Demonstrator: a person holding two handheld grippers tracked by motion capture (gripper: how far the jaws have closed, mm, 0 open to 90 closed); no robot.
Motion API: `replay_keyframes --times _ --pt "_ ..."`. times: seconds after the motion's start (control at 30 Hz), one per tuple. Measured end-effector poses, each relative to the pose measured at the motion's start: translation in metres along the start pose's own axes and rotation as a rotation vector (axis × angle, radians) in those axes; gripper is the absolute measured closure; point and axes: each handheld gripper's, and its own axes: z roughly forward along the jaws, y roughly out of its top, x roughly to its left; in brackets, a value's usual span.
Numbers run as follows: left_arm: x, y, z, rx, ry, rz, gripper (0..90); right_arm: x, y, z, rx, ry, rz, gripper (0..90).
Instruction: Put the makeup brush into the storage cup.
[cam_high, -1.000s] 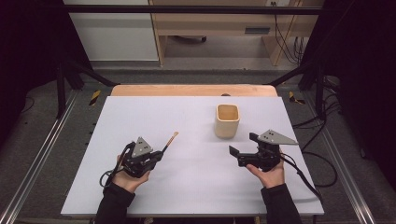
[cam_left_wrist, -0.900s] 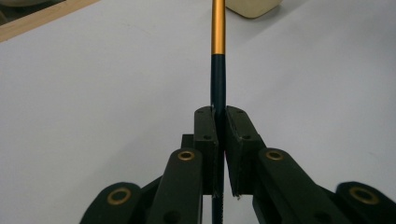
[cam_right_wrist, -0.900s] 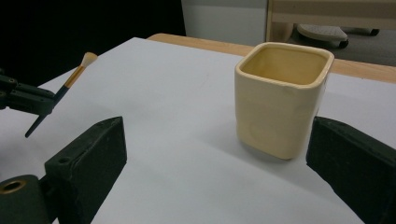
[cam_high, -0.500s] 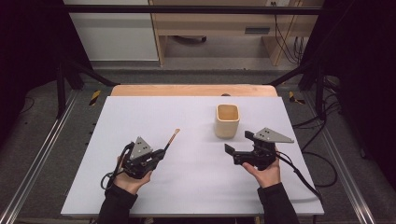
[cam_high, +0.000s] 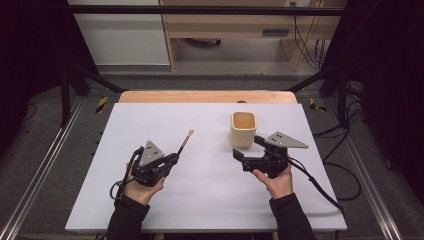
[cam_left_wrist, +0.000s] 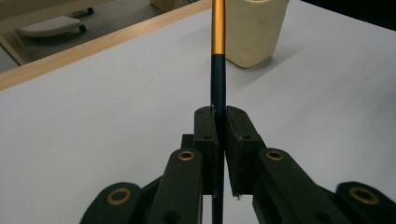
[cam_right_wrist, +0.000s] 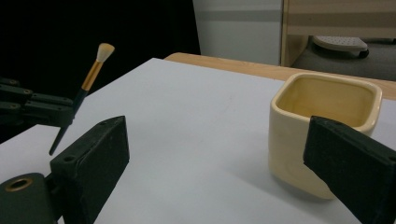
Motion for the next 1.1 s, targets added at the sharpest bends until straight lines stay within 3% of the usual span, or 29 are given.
replay_keyframes --times 0.6,0.93,1.1 --pt "-0.025 0.007 0.02 -0.021 -0.018 -0.013 83.0 0.014 0.011 0.01 -0.047 0.031 0.038 7.6" --pt "-0.031 0.0 0.027 -0.05 -0.032 -0.08 83.0 0.023 0.01 0.021 -0.051 0.055 0.069 8.0" --pt "-0.031 -0.003 0.03 -0.052 -0.034 -0.095 82.9 0.026 0.006 0.025 -0.044 0.064 0.085 8.7"
